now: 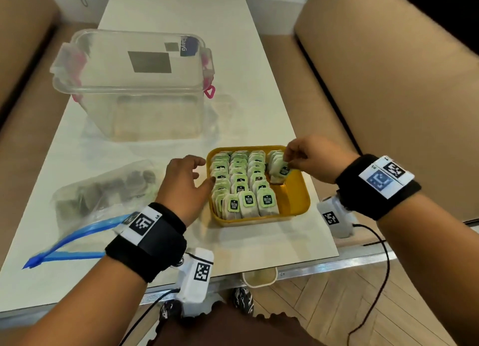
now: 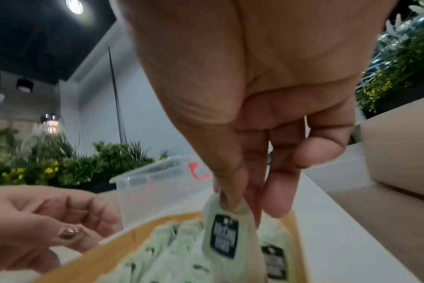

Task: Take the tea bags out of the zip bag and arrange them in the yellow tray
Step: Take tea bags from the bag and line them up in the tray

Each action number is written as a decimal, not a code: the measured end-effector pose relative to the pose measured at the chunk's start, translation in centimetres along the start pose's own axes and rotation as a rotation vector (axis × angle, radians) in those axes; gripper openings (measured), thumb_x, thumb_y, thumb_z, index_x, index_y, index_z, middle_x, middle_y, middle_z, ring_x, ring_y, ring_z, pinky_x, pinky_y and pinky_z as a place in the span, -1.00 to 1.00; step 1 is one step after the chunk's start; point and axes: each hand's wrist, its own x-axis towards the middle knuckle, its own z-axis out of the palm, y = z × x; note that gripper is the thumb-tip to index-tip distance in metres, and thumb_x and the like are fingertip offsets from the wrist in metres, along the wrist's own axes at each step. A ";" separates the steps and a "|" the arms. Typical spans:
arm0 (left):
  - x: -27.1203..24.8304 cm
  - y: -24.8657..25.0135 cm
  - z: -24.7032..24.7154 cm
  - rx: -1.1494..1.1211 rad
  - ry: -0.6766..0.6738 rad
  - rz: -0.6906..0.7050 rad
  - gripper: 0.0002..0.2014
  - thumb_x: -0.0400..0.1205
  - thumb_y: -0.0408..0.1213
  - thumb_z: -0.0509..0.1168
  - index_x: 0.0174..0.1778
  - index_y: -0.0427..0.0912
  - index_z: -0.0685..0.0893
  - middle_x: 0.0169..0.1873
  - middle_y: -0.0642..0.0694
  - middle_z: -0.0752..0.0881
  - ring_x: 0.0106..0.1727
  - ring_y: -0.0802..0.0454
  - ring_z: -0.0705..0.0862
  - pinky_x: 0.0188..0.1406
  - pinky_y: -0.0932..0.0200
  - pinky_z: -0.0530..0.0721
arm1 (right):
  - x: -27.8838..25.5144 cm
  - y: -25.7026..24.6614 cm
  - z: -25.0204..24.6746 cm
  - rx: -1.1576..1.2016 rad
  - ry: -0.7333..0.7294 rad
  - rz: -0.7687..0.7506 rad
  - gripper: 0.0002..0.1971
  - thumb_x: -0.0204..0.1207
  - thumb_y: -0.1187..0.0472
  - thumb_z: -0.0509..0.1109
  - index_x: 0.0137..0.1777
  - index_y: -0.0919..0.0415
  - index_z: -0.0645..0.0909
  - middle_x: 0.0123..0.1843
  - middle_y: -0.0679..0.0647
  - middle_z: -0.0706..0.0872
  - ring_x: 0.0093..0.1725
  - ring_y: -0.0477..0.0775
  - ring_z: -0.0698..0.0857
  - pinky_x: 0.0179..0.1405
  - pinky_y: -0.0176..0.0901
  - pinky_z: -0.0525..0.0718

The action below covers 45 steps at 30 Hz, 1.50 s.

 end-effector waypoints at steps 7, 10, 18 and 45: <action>-0.2 -0.2 0.5 0.001 -0.098 -0.043 -0.65 0.53 -0.37 0.34 0.25 -0.15 0.53 0.06 -0.11 0.64 -0.13 0.01 0.70 -0.14 0.14 0.60 | 1.4 0.3 1.3 -0.224 -0.113 0.034 -0.85 0.54 0.21 0.37 0.05 0.07 0.72 -0.12 -0.05 0.61 -0.14 -0.01 0.54 -0.18 -0.22 0.42; -0.3 0.0 0.4 -0.020 -0.094 -0.039 -0.67 0.54 -0.40 0.32 0.21 -0.15 0.53 -0.01 -0.09 0.66 -0.15 -0.02 0.70 -0.16 0.13 0.62 | 2.1 0.0 1.7 -0.302 -0.101 0.045 -0.82 0.56 0.22 0.32 0.07 0.06 0.72 -0.08 0.00 0.62 -0.12 0.01 0.54 -0.19 -0.22 0.41; -0.2 -0.3 0.5 -0.032 -0.088 -0.040 -0.66 0.53 -0.38 0.34 0.23 -0.14 0.54 0.04 -0.11 0.65 -0.11 -0.03 0.70 -0.09 0.10 0.65 | 2.6 -0.3 1.9 -0.335 -0.082 0.069 -0.79 0.59 0.21 0.28 0.11 0.16 0.71 0.08 0.12 0.73 0.06 0.14 0.67 -0.15 -0.17 0.49; -7.9 -8.8 -18.8 0.425 -0.211 0.085 -0.61 0.40 0.31 0.15 -0.17 0.22 0.79 0.15 0.29 0.64 0.10 0.22 0.64 0.10 0.18 0.59 | -1.3 -23.2 9.1 0.134 -0.229 -0.529 -0.64 0.67 0.09 0.23 0.44 0.06 0.55 0.44 -0.09 0.60 0.40 -0.08 0.57 0.38 -0.28 0.45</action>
